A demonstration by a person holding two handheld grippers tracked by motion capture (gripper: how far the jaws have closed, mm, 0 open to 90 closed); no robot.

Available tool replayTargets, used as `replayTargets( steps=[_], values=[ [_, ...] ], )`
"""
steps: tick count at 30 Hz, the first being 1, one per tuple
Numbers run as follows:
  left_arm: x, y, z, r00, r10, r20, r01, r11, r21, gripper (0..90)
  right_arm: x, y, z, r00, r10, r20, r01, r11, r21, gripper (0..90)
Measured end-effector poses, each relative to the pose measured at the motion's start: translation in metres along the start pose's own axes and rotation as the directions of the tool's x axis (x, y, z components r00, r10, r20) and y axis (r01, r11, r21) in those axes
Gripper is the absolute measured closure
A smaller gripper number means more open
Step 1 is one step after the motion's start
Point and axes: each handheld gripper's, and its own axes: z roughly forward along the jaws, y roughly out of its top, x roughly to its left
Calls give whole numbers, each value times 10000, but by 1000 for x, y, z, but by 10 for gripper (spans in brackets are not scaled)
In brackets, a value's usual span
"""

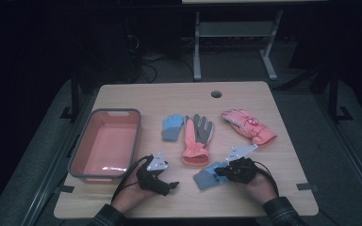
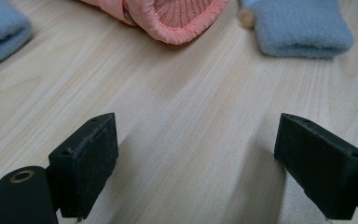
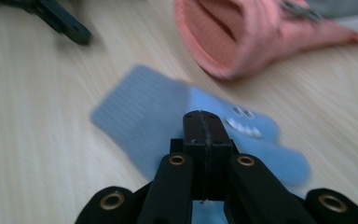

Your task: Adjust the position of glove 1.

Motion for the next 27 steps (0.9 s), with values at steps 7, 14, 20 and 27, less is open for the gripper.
replayTargets(
  steps=[7, 14, 20, 27],
  values=[
    [0, 0, 0, 10000, -9, -2, 9, 10000, 2, 127, 21, 21, 24, 9964, -665, -520, 662, 9978, -76, 900],
    [0, 0, 0, 10000, 10, 9, -10, 10000, 9, 127, 28, 16, 29, 9931, -843, -816, 870, 9958, 297, 900],
    [0, 0, 0, 10000, 47, 11, -47, 10000, 31, 127, 36, 9, 23, 9910, -676, -1152, 708, 9972, 245, 900],
    [1, 1, 0, 9999, 106, -16, -106, 9999, 41, 128, 25, 9, 6, 9976, -304, -630, 269, 9981, -551, 702]
  ],
)
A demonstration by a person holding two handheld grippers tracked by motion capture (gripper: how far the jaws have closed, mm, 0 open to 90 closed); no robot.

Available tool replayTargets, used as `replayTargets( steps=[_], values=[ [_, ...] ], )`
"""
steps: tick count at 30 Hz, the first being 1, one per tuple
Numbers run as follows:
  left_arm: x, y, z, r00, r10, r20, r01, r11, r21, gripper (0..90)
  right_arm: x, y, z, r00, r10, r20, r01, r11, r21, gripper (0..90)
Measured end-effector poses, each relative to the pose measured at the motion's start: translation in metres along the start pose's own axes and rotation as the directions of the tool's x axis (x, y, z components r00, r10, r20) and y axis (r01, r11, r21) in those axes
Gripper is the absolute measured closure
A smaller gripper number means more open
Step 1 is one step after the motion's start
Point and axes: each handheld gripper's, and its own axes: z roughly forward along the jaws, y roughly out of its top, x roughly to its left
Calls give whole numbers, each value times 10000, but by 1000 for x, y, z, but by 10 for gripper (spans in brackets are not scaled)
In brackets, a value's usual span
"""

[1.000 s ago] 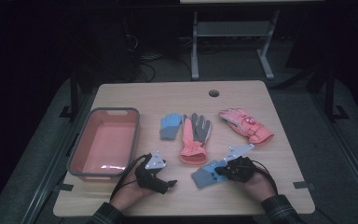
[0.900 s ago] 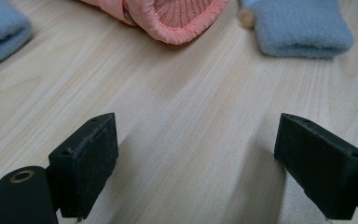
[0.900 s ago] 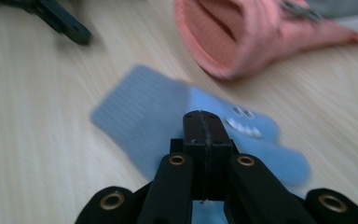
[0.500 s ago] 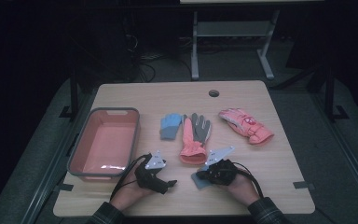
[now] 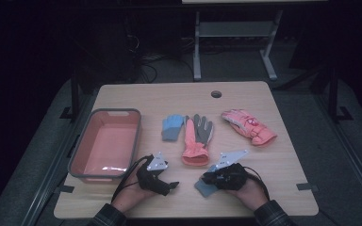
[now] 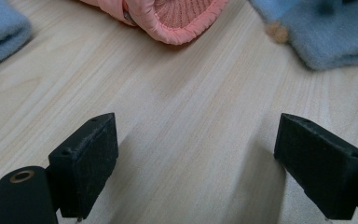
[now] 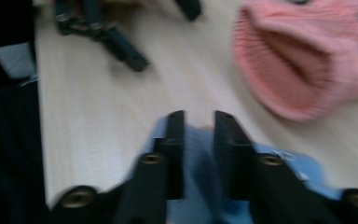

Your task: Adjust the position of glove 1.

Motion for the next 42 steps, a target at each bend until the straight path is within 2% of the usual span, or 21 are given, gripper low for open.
replayTargets(
  steps=[3, 7, 13, 15, 17, 20, 25, 27, 29, 31, 37, 42],
  values=[
    [0, 0, 0, 10000, -49, 2, 49, 10000, -30, 128, -9, -6, -9, 9986, 265, 465, -261, 9996, -91, 575],
    [0, 0, 0, 10000, -22, 6, 22, 10000, 3, 128, -22, -18, -23, 9914, 636, 1142, -629, 9980, -90, 435],
    [-1, 0, 1, 9998, -208, -27, 208, 9998, -40, 127, -37, -39, -44, 9714, 1187, 2057, -1147, 9929, -315, 285],
    [-1, 1, 1, 9998, -159, -77, 160, 9998, 79, 127, -42, -48, -51, 9597, 1445, 2412, -1397, 9895, -368, 252],
    [-2, 3, 1, 9997, -219, -92, 221, 9997, 132, 127, -47, -56, -55, 9442, 1628, 2862, -1586, 9866, -381, 185],
    [-2, 5, 2, 9996, -259, -145, 262, 9994, 234, 127, -55, -68, -61, 9237, 2000, 3267, -1970, 9795, -424, 148],
    [-1, 11, 4, 9984, -490, -284, 506, 9971, 571, 133, -64, -79, -66, 8997, 2109, 3822, -2044, 9772, -581, 133],
    [0, 15, 5, 9980, -540, -323, 560, 9963, 657, 133, -66, -81, -64, 8894, 2271, 3967, -2245, 9730, -539, 133],
    [0, 19, 5, 9972, -576, -471, 606, 9960, 656, 133, -67, -83, -61, 8870, 2147, 4088, -2148, 9756, -463, 113],
    [2, 24, 3, 9961, -704, -531, 735, 9956, 575, 134, -67, -84, -62, 8918, 2100, 4007, -2096, 9767, -454, 105],
    [4, 35, 1, 9944, -721, -769, 759, 9959, 485, 136, -67, -85, -62, 8902, 2109, 4037, -2112, 9764, -444, 102],
    [12, 48, -6, 9879, -1121, -1067, 1141, 9934, 126, 139, -67, -85, -62, 8905, 2103, 4034, -2109, 9765, -435, 97]
  ],
)
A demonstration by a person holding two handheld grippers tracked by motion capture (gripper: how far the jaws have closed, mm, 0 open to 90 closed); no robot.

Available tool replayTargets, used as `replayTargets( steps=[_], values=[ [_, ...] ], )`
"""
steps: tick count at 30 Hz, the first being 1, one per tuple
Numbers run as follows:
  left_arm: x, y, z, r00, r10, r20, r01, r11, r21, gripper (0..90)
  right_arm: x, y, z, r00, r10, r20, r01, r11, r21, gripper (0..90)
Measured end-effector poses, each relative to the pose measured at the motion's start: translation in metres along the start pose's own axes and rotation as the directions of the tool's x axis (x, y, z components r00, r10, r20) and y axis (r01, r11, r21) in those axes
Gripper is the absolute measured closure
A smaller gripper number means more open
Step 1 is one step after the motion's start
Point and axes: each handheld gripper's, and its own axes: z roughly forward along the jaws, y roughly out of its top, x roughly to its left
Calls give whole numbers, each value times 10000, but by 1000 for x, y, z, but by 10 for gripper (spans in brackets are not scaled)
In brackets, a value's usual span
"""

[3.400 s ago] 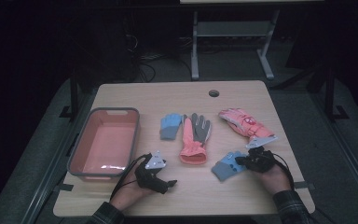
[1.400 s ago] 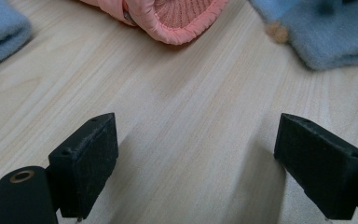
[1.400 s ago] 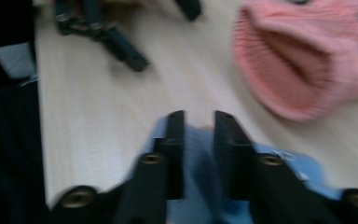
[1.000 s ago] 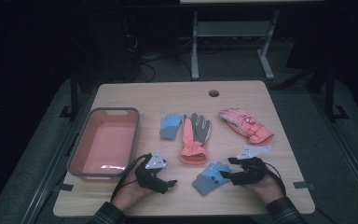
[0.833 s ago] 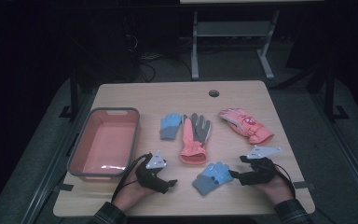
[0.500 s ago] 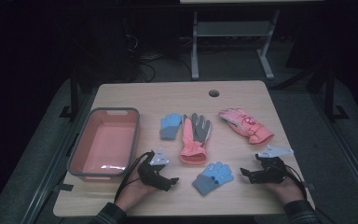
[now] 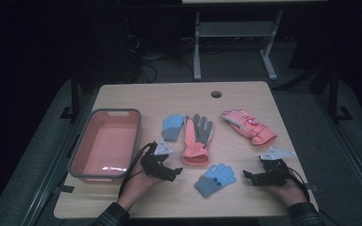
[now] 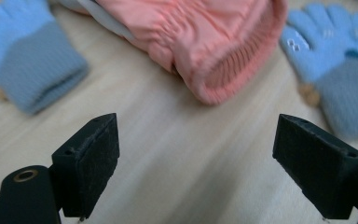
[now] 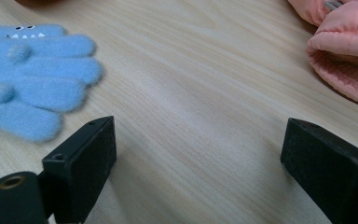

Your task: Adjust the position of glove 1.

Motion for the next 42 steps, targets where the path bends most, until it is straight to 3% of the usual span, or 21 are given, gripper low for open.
replayTargets(
  steps=[11, 20, 25, 28, 30, 34, 36, 42],
  values=[
    [19, 29, 6, 9960, -571, -689, 565, 9984, -99, 142, 0, 0, 0, 10000, 10, 22, -10, 10000, 1, 97],
    [40, 51, 21, 9867, -1053, -1242, 1041, 9944, -165, 163, 0, 0, 0, 10000, 48, 10, -48, 10000, 21, 97],
    [61, 63, 31, 9737, -1516, -1701, 1485, 9884, -303, 200, 0, 0, 0, 10000, 50, 8, -50, 10000, 25, 97],
    [73, 68, 36, 9622, -1634, -2177, 1594, 9866, -360, 219, 0, 0, 0, 10000, 50, 7, -51, 10000, 25, 97],
    [82, 70, 39, 9541, -1864, -2344, 1843, 9824, -310, 240, 0, 0, 0, 10000, 51, 9, -51, 10000, 24, 97],
    [91, 70, 49, 9456, -2142, -2447, 2132, 9765, -309, 312, 0, 0, 0, 10000, 52, 6, -52, 10000, 24, 97],
    [93, 67, 55, 9421, -2165, -2562, 2199, 9754, -157, 364, 0, 0, 0, 10000, 50, 8, -50, 10000, 23, 97],
    [99, 60, 74, 9408, -2227, -2555, 2355, 9717, 201, 408, 1, 0, 0, 10000, 55, 8, -55, 10000, 23, 97]
  ],
)
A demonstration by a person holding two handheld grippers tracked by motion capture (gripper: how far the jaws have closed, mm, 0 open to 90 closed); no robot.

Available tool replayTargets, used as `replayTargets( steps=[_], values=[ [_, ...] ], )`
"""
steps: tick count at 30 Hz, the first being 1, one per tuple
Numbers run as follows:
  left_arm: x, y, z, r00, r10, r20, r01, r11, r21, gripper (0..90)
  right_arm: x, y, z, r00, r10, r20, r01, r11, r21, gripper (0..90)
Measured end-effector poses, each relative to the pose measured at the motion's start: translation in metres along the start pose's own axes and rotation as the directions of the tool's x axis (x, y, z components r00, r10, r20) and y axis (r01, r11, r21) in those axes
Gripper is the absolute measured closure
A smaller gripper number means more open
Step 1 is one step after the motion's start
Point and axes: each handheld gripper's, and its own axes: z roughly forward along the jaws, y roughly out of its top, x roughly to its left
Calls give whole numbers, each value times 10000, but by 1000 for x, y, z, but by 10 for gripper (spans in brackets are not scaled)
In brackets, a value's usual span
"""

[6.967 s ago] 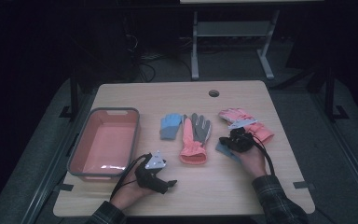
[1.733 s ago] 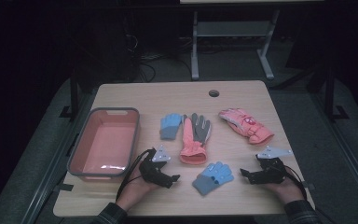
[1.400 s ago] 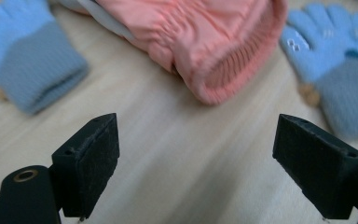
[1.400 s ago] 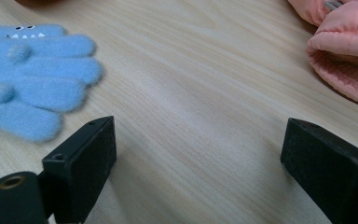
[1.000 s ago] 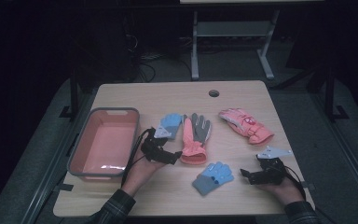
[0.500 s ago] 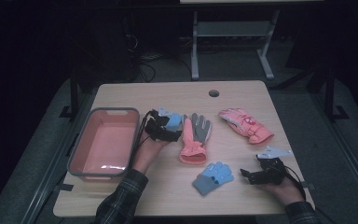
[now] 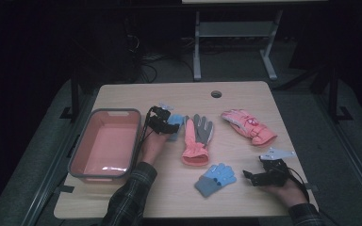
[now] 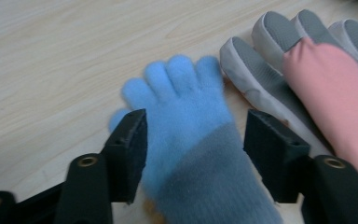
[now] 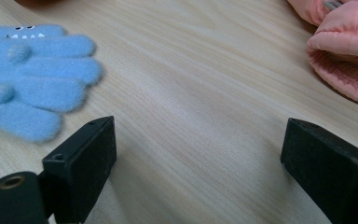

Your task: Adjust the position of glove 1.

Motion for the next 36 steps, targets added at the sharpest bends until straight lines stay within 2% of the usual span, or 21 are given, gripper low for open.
replayTargets(
  steps=[5, 8, 11, 15, 17, 21, 26, 30, 34, 36],
  values=[
    [1, -5, 11, 9999, -90, 121, 86, 9994, 331, 440, 0, 0, 0, 10000, -2, 1, 2, 10000, -3, 97],
    [2, -6, 13, 9999, -131, 97, 128, 9994, 306, 491, 0, 0, 0, 10000, -1, -1, 1, 10000, 0, 97],
    [1, -7, 13, 9999, 97, 90, -100, 9995, 296, 571, 0, 0, 0, 10000, -1, 1, 1, 10000, -1, 97],
    [2, -6, 13, 9999, 39, 119, -43, 9994, 345, 759, 0, 0, 0, 10000, 2, 12, -2, 10000, -4, 98],
    [1, -5, 13, 9999, 4, 115, -9, 9992, 396, 793, 0, 0, 0, 10000, 1, 11, -1, 10000, -4, 98],
    [4, -5, 11, 9993, -289, 237, 279, 9988, 404, 821, 0, 0, 0, 10000, 11, 13, -11, 10000, -1, 98],
    [4, -3, 6, 9990, -234, 389, 223, 9994, 277, 829, 0, 0, 0, 10000, 13, 14, -13, 10000, -2, 98],
    [-2, 2, -6, 9992, -43, 395, 44, 10000, -42, 830, 0, 0, 0, 10000, 12, 13, -12, 10000, -4, 98],
    [-7, 8, -19, 9993, -67, 358, 81, 9993, -369, 830, 0, 0, 0, 10000, 9, 12, -9, 10000, -4, 98],
    [-8, 11, -26, 9984, -68, 558, 96, 9987, -491, 830, 0, 0, 0, 10000, 14, 12, -14, 10000, 1, 98]
  ],
)
